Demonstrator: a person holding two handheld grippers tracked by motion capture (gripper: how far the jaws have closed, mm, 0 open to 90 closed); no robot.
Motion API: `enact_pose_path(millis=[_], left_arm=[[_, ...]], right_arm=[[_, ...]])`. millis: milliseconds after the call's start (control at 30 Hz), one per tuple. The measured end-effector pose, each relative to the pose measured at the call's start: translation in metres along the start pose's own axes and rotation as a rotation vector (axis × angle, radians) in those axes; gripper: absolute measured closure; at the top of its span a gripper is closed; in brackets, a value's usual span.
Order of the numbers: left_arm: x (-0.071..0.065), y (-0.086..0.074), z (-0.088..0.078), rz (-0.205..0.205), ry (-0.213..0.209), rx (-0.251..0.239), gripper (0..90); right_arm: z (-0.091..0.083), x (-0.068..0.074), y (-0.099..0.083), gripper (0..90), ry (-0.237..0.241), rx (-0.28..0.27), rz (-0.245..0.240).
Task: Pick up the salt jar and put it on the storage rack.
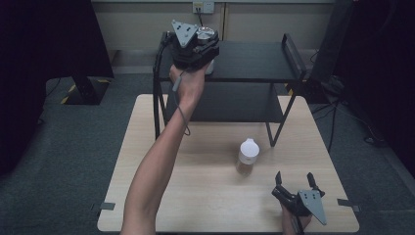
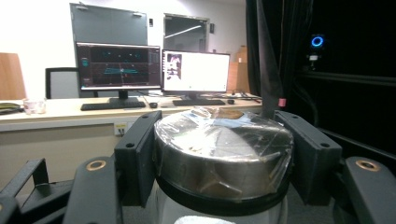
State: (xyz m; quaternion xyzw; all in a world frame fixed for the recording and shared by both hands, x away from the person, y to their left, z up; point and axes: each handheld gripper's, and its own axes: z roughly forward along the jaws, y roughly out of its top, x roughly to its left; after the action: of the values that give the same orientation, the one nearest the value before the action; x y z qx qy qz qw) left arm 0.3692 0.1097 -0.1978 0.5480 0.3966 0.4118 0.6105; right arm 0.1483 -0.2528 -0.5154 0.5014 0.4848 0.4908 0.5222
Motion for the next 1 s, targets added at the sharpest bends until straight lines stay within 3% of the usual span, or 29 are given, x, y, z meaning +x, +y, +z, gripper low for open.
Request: enact_pose_path(millis=[500,533,567,667,767,867,1000], left_arm=[[-0.001,0.008,0.003,0.006,0.012,0.044,34.5],[-0.006,0.010,0.004,0.023,0.040,0.057,30.3],[-0.007,0.012,0.005,0.036,0.040,0.068,21.2],[-0.006,0.014,0.002,0.015,0.037,0.067,3.2],[-0.003,0.014,-0.006,-0.017,0.023,0.049,0.3],[-0.008,0.009,-0.017,-0.008,0.046,0.001,0.0],[-0.005,0.012,-0.029,0.002,0.016,0.011,0.0]], right_arm=[[0.000,0.001,0.000,0.0,-0.002,0.003,-0.001],[0.000,0.000,0.001,0.0,-0.002,0.004,-0.002],[0.000,0.000,0.001,0.0,-0.001,0.003,-0.002],[0.000,0.000,0.000,0.0,-0.002,0.000,-0.001],[0.000,0.001,0.000,0.0,-0.005,0.000,-0.001],[0.000,0.001,0.000,0.0,-0.005,-0.001,0.000],[0.000,0.001,0.000,0.0,-0.005,-0.001,0.000]])
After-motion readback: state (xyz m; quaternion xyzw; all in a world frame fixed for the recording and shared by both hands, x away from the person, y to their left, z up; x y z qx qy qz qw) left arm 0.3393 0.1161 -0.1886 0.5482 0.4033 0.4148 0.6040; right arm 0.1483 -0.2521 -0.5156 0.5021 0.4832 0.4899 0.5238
